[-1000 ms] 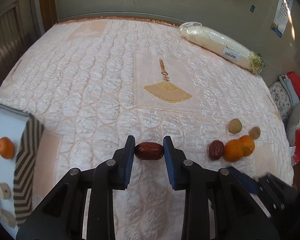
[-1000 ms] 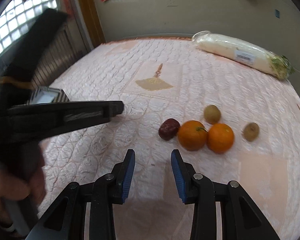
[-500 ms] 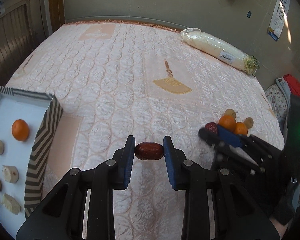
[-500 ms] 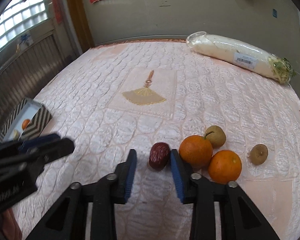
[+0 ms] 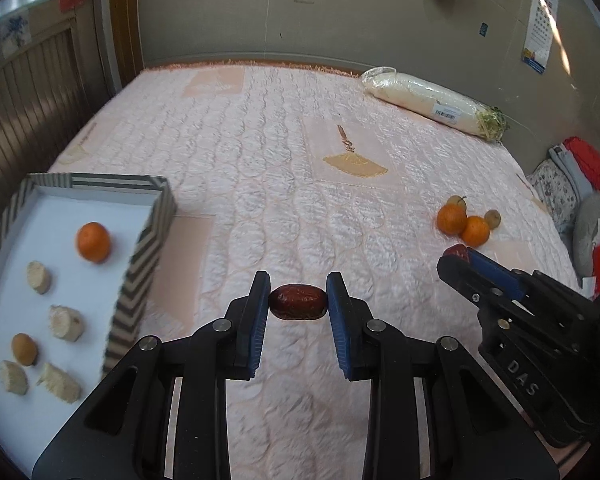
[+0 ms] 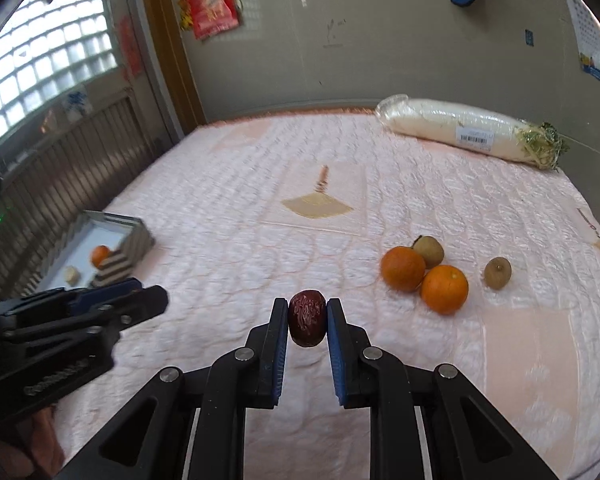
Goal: Organize fruits
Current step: 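Carry both red dates over the striped tray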
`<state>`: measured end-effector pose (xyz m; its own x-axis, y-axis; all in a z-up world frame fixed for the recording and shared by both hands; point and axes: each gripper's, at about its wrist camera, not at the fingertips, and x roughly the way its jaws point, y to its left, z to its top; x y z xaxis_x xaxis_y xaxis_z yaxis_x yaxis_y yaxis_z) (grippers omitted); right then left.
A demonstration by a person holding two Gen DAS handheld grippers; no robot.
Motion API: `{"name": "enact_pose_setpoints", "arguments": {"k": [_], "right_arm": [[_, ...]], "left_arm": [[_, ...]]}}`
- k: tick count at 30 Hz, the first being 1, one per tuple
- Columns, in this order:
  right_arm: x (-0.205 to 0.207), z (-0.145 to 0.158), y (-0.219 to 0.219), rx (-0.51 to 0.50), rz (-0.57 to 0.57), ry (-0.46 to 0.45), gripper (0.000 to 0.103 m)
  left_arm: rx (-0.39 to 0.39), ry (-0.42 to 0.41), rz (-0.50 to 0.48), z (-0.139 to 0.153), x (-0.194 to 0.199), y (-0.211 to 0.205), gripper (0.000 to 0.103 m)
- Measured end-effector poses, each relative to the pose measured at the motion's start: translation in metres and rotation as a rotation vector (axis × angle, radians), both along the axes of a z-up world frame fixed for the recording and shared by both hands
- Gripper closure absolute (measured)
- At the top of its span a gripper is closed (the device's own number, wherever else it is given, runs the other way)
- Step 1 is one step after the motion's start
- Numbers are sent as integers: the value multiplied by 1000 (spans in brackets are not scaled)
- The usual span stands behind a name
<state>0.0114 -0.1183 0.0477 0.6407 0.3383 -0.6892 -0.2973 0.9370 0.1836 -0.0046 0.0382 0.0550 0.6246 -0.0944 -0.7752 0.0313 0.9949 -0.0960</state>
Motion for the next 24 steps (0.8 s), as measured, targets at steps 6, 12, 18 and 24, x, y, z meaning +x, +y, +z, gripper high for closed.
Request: {"name": "enact_pose_setpoints", "arguments": {"k": [6,12,18,24], "right_arm": [[-32,11,25,5,47,-25,85],[-51,16,45,13,83,-34,85],[-68,24,66,18,120,-57,85],[-79,26,90,3,171,-61,85]], "left_arm": [[11,-21,-7,4,-28,12,75],[41,-53,15,10,-55,32,75],[13,-60,43,14,-76,62,75],[-64,-15,59,12,-92,97,75]]}}
